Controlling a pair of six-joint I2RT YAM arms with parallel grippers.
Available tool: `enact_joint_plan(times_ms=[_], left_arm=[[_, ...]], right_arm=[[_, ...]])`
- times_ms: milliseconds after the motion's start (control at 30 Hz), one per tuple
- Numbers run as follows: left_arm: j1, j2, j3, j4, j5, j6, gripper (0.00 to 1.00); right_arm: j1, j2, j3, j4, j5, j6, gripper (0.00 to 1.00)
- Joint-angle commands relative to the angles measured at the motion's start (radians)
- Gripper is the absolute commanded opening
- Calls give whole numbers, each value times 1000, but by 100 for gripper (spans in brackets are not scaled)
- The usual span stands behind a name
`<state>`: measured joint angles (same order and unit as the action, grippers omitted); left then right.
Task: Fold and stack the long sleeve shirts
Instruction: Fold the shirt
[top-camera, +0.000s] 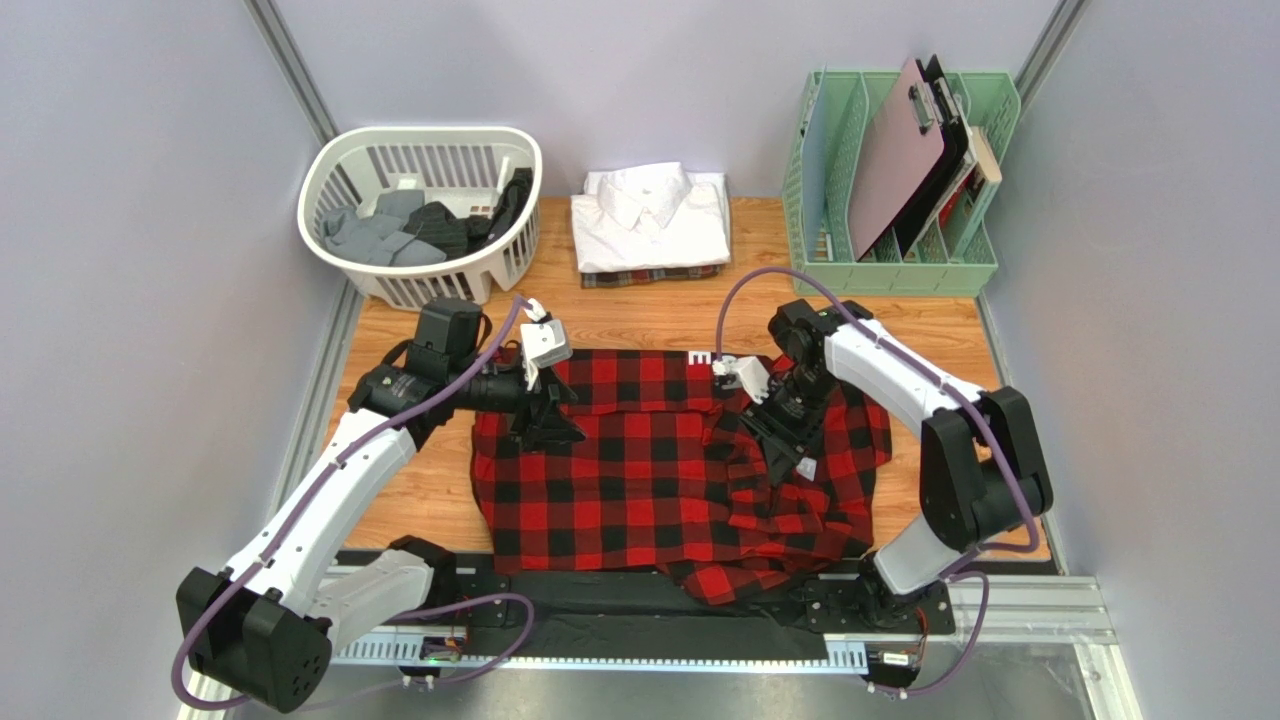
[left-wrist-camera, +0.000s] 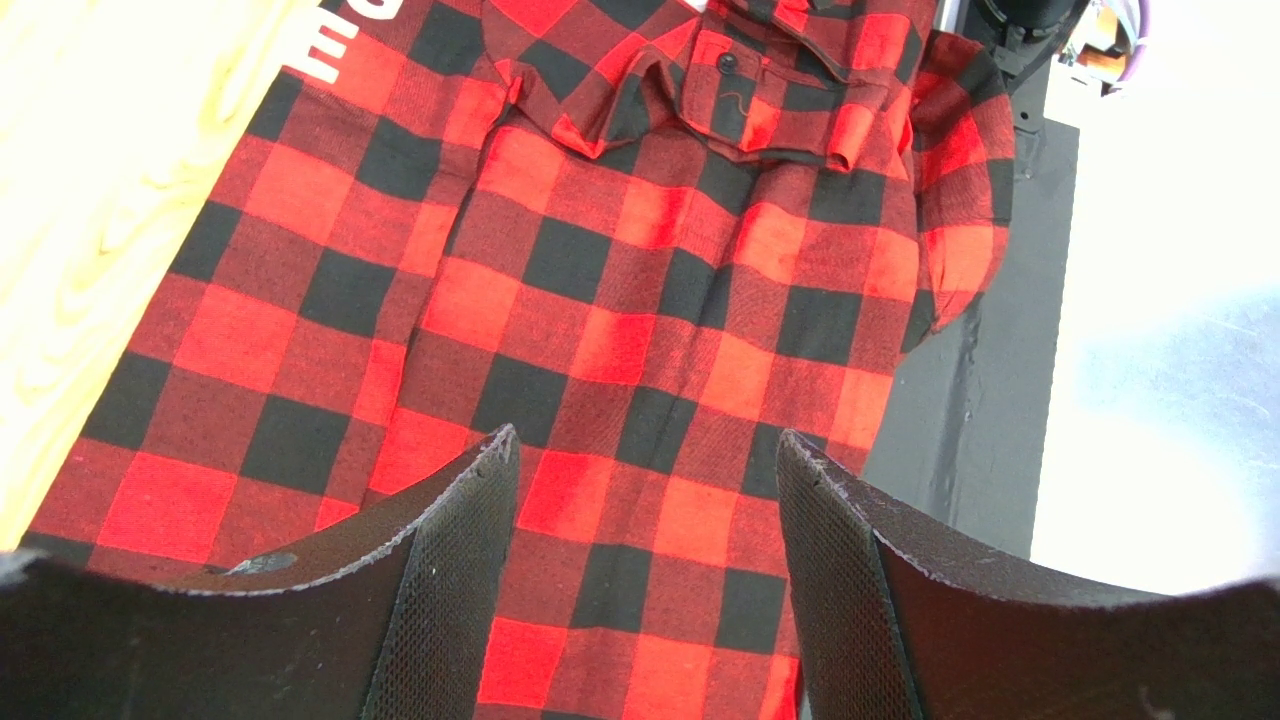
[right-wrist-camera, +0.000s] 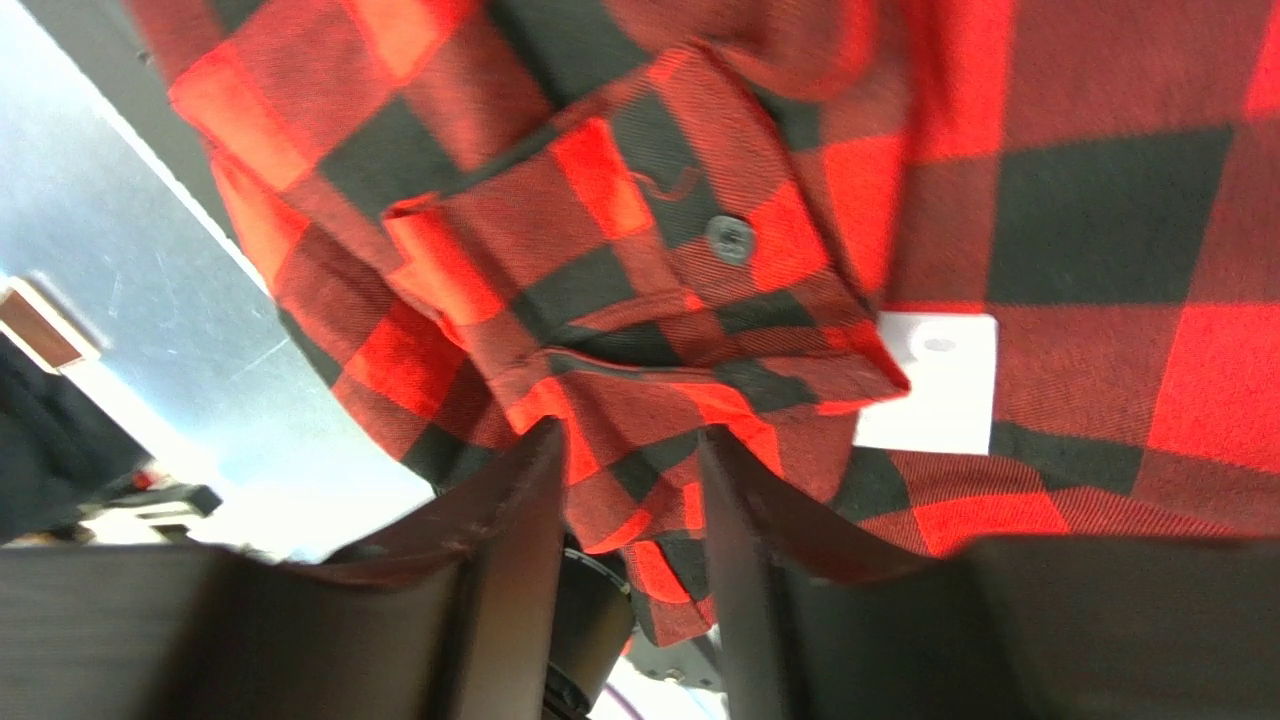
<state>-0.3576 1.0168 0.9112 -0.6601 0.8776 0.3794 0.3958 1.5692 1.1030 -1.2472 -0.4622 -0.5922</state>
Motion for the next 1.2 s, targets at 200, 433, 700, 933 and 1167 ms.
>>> enact_joint_plan(times_ms=[200, 433, 700, 933, 1167], left_arm=[[3, -7, -11, 16, 18, 6, 70], [3, -17, -18, 8, 9, 12, 70], [6, -12, -20, 10, 11, 10, 70], [5, 3, -12, 20, 18, -2, 70], [5, 8, -12, 28, 18, -7, 70]], right_arm=[[-132, 169, 12, 97, 65, 107, 58], [-133, 219, 34, 104, 11, 123, 54], [-132, 178, 41, 83, 2, 118, 38], [-132, 126, 51, 52, 10, 117, 42], [-130, 114, 46, 35, -24, 97, 6]])
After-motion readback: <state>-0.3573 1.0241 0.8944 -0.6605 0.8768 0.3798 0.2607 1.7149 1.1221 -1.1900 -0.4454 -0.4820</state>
